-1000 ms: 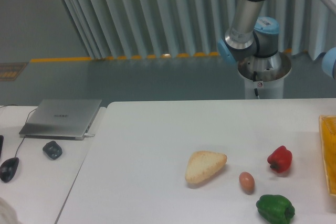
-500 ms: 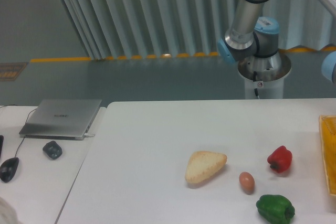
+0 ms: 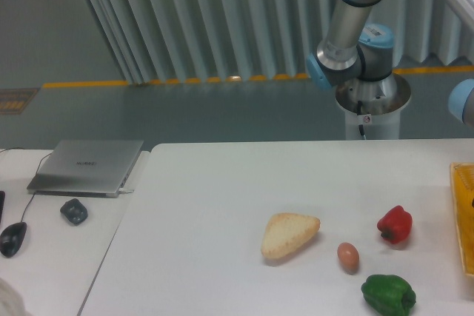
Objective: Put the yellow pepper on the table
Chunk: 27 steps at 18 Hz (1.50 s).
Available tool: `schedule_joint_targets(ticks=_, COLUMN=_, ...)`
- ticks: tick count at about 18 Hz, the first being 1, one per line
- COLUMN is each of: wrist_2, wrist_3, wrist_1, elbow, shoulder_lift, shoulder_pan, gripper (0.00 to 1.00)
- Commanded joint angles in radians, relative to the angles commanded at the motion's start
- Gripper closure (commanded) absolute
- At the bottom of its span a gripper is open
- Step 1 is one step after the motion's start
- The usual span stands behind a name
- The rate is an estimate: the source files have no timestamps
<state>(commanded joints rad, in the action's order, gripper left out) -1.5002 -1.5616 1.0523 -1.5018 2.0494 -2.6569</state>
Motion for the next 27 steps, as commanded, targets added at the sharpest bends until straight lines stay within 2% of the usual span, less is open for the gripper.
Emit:
schedule_joint_targets(ticks=2, wrist_2=-0.014, wrist_3=0.003, wrist_1=0.005, elbow=0.0, shoulder_lift=0.0, shoulder_pan=0.0, gripper=0.33)
schedule_joint_targets(ticks=4, wrist_2=-0.034, wrist_3=0.003, wrist_1=0.006, elbow=-0.002, shoulder_lift=0.003, shoulder_pan=0.0, gripper=0.51)
schedule_joint_targets(ticks=7, wrist_2=-0.052, wrist_3=-0.003, wrist_1=0.009, elbow=0.006, shoulder_lift=0.005, shoulder_pan=0.0, gripper=0.58)
schedule_joint_targets(ticks=11, wrist_2=-0.035, wrist_3=0.002, wrist_1=0.037, elbow=0.024, shoulder_lift=-0.006, shoulder_pan=-0.003, gripper=0.6)
schedule_joint_targets(ticks=14, wrist_2=-0.011, wrist_3=0.002, wrist_1=0.128, elbow=0.072, shoulder_lift=-0.021, shoulder_pan=-0.011, gripper=0.6)
schedule_joint_targets(ticks=15, wrist_2=0.036, wrist_3=0.002, wrist_1=0.179, elbow=0.095, shoulder_lift=-0.032, shoulder_pan=-0.017, gripper=0.6)
schedule_joint_targets(ticks=16, wrist_2=0.066, wrist_3=0.002, wrist_1=0.202, elbow=0.101, shoulder_lift=-0.047, shoulder_pan=-0.024, gripper=0.6)
schedule_joint_targets(ticks=18, wrist_2=0.086, wrist_3=0.005, wrist_1=0.222, elbow=0.104, shoulder_lift=-0.055, shoulder_pan=-0.026, gripper=0.6)
schedule_joint_targets(ticks=21, wrist_2=0.182, wrist_3=0.055, wrist_1=0.265, elbow=0.109, shoulder_lift=-0.08, shoulder_pan=-0.035, gripper=0.6)
schedule_joint_targets(ticks=23, wrist_2=0.234, wrist_3=0.128, wrist_1=0.27, elbow=0.107, shoulder_lift=-0.095, shoulder_pan=-0.028, gripper=0.6)
schedule_joint_targets(ticks=24, wrist_2=0.26, wrist_3=0.217, wrist_1=0.267, elbow=0.107, shoulder_lift=-0.098, shoulder_pan=-0.014, gripper=0.6)
schedule_joint_targets(ticks=27, wrist_2=0.264, wrist_3=0.346, wrist_1=0.253, elbow=0.092, shoulder_lift=-0.104, shoulder_pan=0.043, gripper=0.6)
